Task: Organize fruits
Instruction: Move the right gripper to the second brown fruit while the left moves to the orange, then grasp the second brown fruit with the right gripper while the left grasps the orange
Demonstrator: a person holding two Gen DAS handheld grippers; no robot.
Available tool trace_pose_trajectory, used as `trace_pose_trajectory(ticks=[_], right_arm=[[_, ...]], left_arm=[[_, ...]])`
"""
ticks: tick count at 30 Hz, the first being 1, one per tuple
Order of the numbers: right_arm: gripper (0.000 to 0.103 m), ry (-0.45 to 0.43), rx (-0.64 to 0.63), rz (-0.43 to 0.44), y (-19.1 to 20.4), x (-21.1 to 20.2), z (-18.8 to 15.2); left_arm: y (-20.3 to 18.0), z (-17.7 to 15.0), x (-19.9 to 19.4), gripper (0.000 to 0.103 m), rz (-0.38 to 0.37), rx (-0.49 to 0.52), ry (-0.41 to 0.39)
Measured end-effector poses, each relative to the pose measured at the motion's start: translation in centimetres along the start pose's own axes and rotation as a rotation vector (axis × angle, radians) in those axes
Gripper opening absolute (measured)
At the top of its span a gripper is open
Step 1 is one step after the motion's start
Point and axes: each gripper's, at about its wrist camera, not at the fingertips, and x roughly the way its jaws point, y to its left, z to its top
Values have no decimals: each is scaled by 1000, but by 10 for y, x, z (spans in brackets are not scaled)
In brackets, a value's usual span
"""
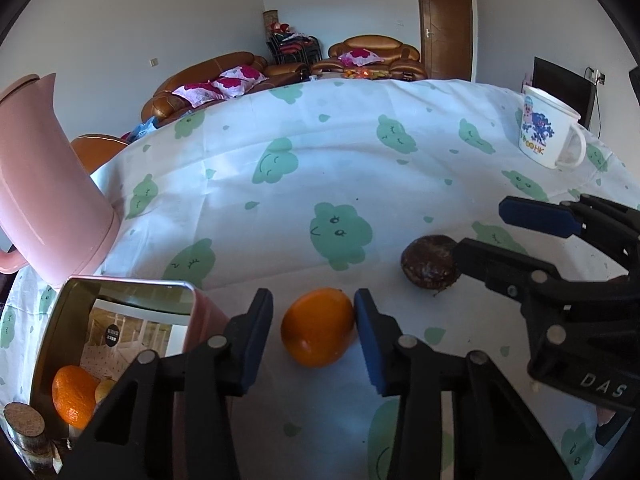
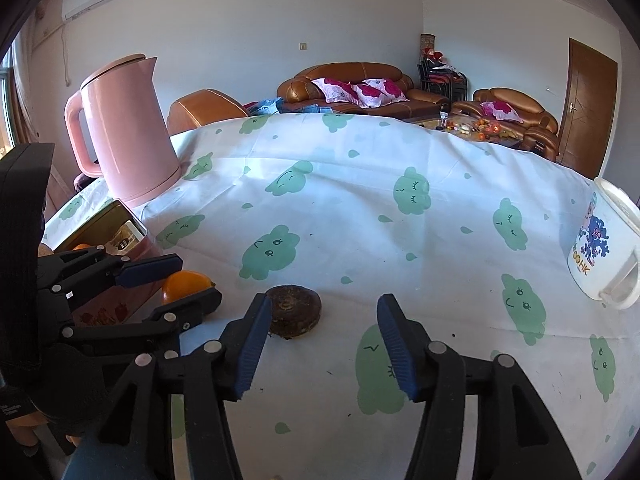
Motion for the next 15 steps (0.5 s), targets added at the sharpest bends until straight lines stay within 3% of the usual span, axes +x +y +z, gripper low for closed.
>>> trace_pose_trajectory(ticks=[1, 6, 15], right_arm=[[57, -3, 6, -1, -1, 0, 0], [58, -2, 19, -11, -4, 0, 0], [65, -27, 38, -6, -9, -5, -1]], left_arm=[[1, 0, -1, 37, -1, -1, -7], [-1, 1, 3, 39, 21, 14, 12], [1, 4, 5, 64, -40, 42, 1]])
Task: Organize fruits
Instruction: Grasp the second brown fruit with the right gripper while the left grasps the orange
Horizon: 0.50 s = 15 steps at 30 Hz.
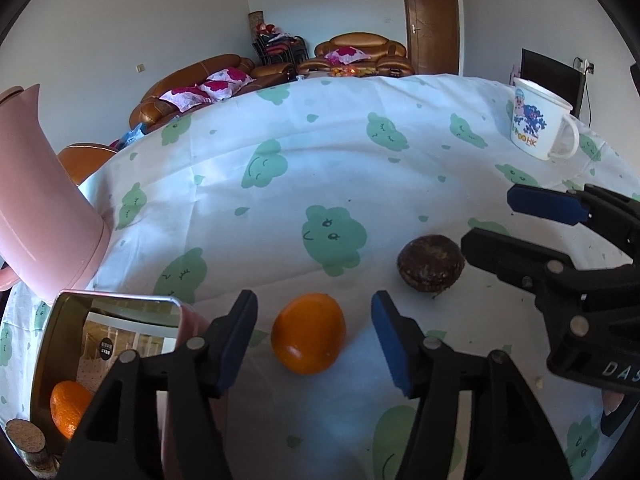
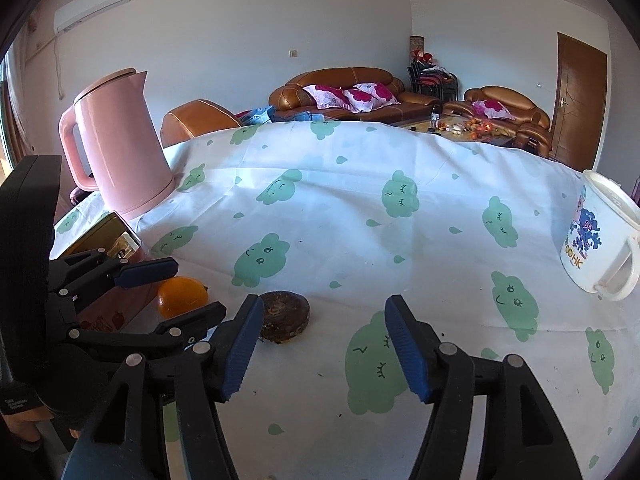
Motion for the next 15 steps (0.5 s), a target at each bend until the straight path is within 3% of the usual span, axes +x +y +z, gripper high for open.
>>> trace_pose_trajectory(ticks=[3, 5, 10, 13, 15], right_arm=[[65, -2, 5, -1, -1, 0, 0], [65, 0, -3, -6, 1, 0, 0], [66, 3, -14, -15, 3, 0, 0], [66, 13, -19, -17, 3, 2, 0], [66, 10, -18, -16, 3, 1, 0]], left_arm=[[6, 0, -2, 64, -21, -15, -11], [2, 0, 2, 50, -8, 7, 5], [-1, 0, 5, 50, 23, 26, 19], [-9, 1, 11, 62, 33, 77, 40], [-7, 2, 11, 57, 39, 70, 37]])
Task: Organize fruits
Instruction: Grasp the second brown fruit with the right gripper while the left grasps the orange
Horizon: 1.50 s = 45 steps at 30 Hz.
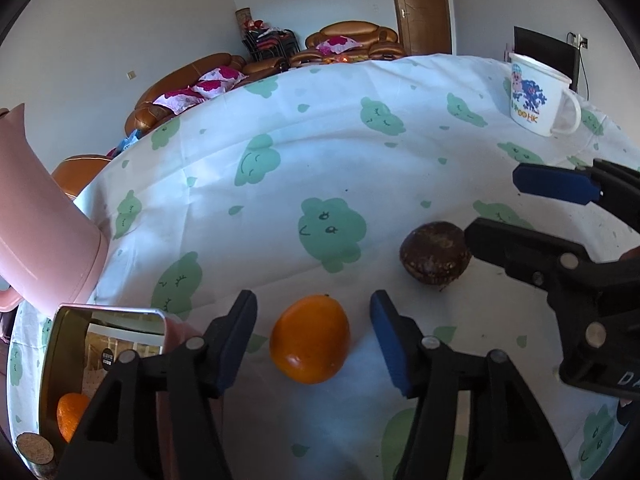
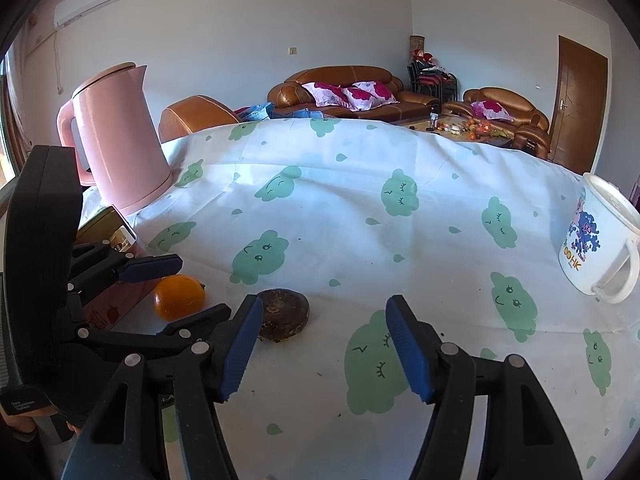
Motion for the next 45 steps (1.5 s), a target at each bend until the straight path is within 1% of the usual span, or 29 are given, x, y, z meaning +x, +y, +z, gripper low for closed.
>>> trace_pose_trajectory(ticks=[2, 3, 4, 8, 11, 16, 19, 21, 25, 29, 35, 37, 38, 39, 40, 45], right_arm=[[66, 2, 2, 1, 0, 0, 0], [66, 2, 2, 1, 0, 0, 0], [66, 0, 3, 0, 0, 0, 0], [66, -19, 9, -10, -1, -4, 0], [66, -30, 9, -24, -1, -6, 0], [66, -33, 0, -41, 1, -7, 0], [66, -27, -11, -37, 3, -6, 0], [66, -15, -28, -24, 6, -3, 1], [66, 18, -72, -9, 14, 3, 0], [66, 60, -99, 20, 20, 12, 0], [66, 115, -148, 34, 30, 23, -1], [66, 135, -160, 18, 34, 28, -1], [64, 143, -164, 20, 35, 30, -1], [56, 148, -165, 21, 35, 30, 0], [41, 150, -163, 14, 35, 31, 0], [41, 129, -161, 27, 34, 26, 0]], left_arm=[[6, 0, -3, 46, 4, -28, -13], [9, -1, -5, 42, 4, -41, -22], [11, -2, -7, 34, 2, -52, -35], [10, -4, -12, 33, -23, -46, -49], [15, -5, -16, 33, -55, -70, -65], [21, -12, -26, 33, -130, -107, -102], [23, -16, -34, 33, -146, -123, -130], [25, -18, -40, 33, -139, -136, -159], [29, -21, -51, 33, -84, -161, -213], [31, -23, -57, 33, -48, -170, -253], [30, -24, -59, 33, -48, -164, -262], [30, -24, -60, 33, -49, -164, -264], [30, -24, -60, 33, -49, -162, -268], [29, -24, -61, 33, -49, -160, -271], [29, -24, -61, 33, -50, -158, -275], [30, -26, -63, 33, -52, -160, -282]])
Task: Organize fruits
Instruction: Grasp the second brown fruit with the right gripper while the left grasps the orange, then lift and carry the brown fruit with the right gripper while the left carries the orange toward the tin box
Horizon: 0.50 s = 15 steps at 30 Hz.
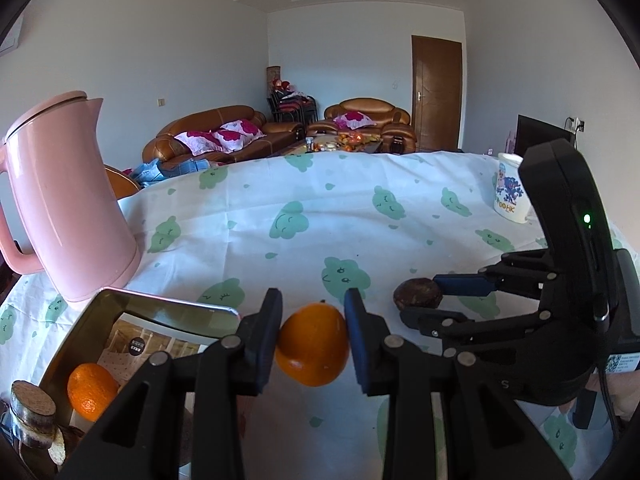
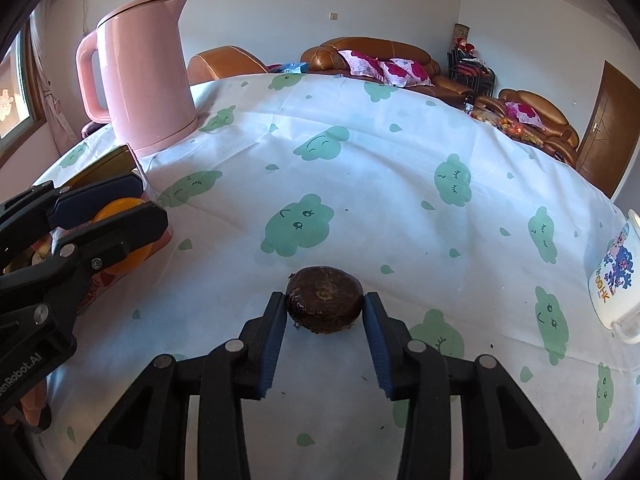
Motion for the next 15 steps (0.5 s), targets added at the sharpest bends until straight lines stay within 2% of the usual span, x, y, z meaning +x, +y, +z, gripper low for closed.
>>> trace_pose_trajectory(ticks=[15], right_arm=[[41, -164, -39, -36, 9, -30, -3]], left_arm=[[1, 0, -12, 33, 10, -6, -52]])
